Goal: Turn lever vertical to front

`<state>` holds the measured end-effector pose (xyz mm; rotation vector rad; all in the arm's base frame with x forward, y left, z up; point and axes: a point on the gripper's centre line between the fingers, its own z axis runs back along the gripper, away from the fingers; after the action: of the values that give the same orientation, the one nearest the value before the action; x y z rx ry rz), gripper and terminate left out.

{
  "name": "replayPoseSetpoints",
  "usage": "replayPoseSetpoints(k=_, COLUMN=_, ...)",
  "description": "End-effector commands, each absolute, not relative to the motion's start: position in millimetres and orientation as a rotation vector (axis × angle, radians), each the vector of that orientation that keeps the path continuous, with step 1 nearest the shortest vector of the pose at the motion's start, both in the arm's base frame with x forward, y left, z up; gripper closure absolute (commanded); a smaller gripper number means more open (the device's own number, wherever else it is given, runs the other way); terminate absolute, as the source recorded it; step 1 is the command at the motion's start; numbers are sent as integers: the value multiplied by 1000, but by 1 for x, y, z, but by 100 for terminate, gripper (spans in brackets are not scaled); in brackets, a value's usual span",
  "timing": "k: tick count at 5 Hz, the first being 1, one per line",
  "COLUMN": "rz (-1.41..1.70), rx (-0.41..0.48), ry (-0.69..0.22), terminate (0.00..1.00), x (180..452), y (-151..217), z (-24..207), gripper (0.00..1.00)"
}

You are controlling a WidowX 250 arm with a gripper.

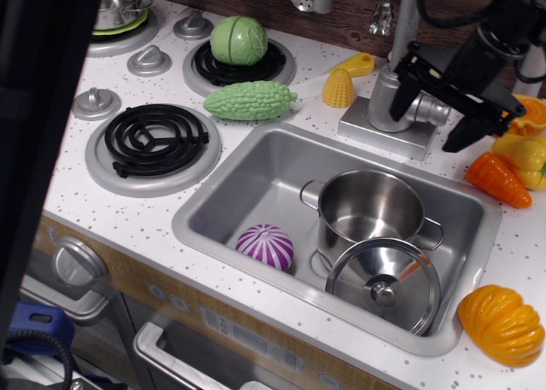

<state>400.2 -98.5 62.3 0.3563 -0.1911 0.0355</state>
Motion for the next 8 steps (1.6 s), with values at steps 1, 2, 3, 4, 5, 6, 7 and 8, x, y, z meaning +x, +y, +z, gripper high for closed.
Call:
replayPoseSetpoints(k=1, rz=56, rx=314, ry=-368, terminate=0, x=420, y=-96, z=104, gripper=0)
replayPoseSetpoints(k=2, rz=59, rx=299, ry=-403, terminate=0, x=434, y=-91, z=109, gripper=0)
replayPoseSetpoints(k=3, rz=54, rx=299, ry=-425, terminate=0, x=443, y=-92, z=112, gripper=0)
replayPoseSetpoints(k=4, rz=50, rx=304, ry=-441, terminate=0, x=448, y=-90, z=114, gripper=0)
replayPoseSetpoints(k=5, rz=51, rx=303, ry=-460, terminate=0, x=453, y=-92, z=112, gripper=0)
replayPoseSetpoints(k=6, rz=63, rx=292, ry=-468, terminate=0, x=457, y=-94, z=109, gripper=0)
replayPoseSetpoints(k=7, rz=69, rx=275, ry=-464, terminate=0, x=461, y=-94, z=108, gripper=100)
replayPoseSetpoints(k=8, rz=106, rx=258, ry=-428, terminate=0, x=454, y=-103, z=109, gripper=100)
